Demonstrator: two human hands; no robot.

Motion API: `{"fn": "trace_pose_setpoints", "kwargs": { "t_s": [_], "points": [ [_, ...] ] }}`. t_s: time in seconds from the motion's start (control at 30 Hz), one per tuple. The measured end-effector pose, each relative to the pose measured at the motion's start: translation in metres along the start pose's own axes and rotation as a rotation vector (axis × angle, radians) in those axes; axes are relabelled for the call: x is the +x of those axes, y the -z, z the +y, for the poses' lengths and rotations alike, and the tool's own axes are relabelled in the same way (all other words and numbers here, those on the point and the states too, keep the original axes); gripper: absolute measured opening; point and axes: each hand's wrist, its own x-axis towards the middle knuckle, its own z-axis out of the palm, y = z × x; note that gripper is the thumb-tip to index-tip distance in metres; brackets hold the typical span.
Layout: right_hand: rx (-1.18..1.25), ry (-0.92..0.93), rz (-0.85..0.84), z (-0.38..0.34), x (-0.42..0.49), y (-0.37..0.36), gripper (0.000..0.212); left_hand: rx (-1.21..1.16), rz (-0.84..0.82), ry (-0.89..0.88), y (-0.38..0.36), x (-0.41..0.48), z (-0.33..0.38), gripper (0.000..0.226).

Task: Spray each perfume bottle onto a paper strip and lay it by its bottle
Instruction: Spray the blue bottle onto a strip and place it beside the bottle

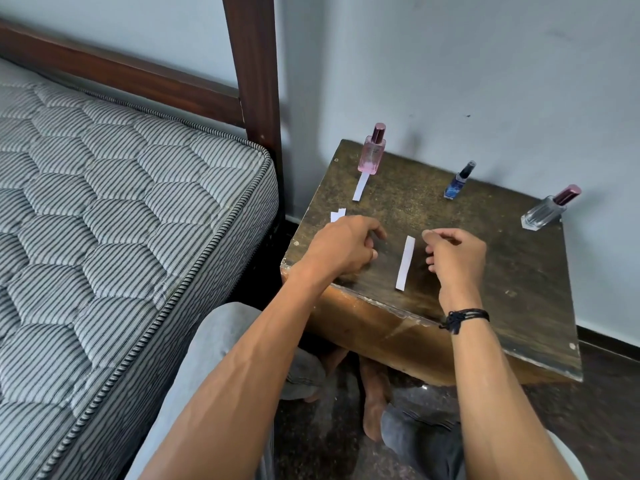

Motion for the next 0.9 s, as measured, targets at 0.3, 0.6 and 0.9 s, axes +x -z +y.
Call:
{"fn": "trace_pose_setpoints", "kwargs": {
  "t_s": [0.3, 0.6, 0.9],
  "points": [
    [0.192, -0.035, 0.005, -0.011, 0.044, 0.002, 0.009, -0.013, 0.052, -0.154, -0.019, 0.008, 0.009, 0.028],
    [0.102, 0.08, 0.101, -0.012, 0.072, -0.01, 0.045, 0.055, 0.02, -0.126, -0.023, 0.012, 0.018, 0.034],
    [-0.025, 0.149, 0.091, -0.014, 0.096, -0.011, 0.055, 0.143, 0.026, -0.075, -0.023, 0.016, 0.025, 0.031]
  ]
}}
